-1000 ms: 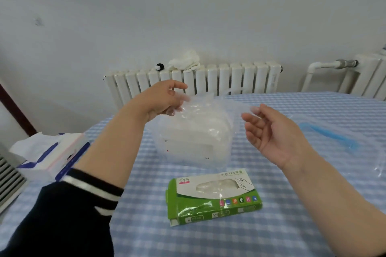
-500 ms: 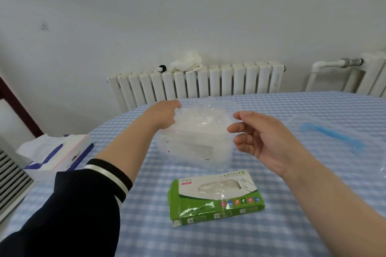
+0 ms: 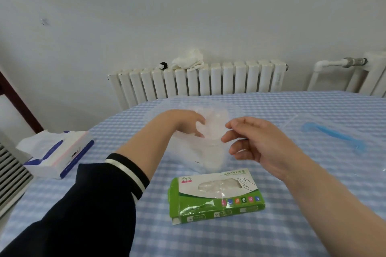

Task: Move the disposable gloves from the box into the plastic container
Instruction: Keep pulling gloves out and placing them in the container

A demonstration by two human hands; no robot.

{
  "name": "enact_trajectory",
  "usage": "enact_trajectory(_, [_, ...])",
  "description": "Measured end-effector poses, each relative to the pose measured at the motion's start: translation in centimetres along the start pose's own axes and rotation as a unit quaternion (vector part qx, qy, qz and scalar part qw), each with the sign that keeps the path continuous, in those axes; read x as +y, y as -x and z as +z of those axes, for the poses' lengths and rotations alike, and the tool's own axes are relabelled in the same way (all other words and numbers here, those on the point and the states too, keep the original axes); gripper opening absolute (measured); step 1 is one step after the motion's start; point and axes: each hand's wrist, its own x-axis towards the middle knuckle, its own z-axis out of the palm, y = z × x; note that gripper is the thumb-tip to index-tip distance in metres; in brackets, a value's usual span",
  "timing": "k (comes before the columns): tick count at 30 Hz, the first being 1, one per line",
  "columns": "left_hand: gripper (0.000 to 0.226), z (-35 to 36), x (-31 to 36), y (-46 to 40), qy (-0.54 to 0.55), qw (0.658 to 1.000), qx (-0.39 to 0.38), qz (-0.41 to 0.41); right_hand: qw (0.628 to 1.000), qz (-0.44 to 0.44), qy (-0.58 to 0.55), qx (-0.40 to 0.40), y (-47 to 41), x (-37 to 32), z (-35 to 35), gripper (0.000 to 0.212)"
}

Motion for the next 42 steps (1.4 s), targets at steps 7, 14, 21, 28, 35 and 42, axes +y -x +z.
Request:
enact_trajectory(7, [0.039,-0.5,-0.5,2.3,0.069,0.987,0.145,0.027,0.781,-0.026,0.595,-0.187,0.2,2.5,0.6,0.042])
enact_trajectory(14, [0.041,0.2,-3.5,7.7,0.203,0.976,0.054,0.055,0.713,-0.011,0.656,-0.247,0.2,4.3,0.9,0.096])
enact_trajectory(21, [0.019,3.0,-2.3,6.7,0.244,0.952,0.183,0.031,0.688,-0.073,0.692,-0.204,-0.2,6.3,1.1,0.097])
enact_trajectory(28, [0.035,5.8,-0.8,5.4,0.193,0.909,0.365,0.054,0.694,-0.097,0.687,-0.194,-0.4,6.6,1.2,0.087])
enact_trajectory(35, [0.049,10.8,0.7,9.3,0.240,0.880,0.380,0.153,0.815,-0.076,0.559,-0.134,-1.8,6.8,0.8,0.031])
enact_trajectory(42, [0.082,15.3,0.0,8.9,0.183,0.951,0.193,0.158,0.753,-0.171,0.622,-0.131,-2.4,7.6,1.2,0.020])
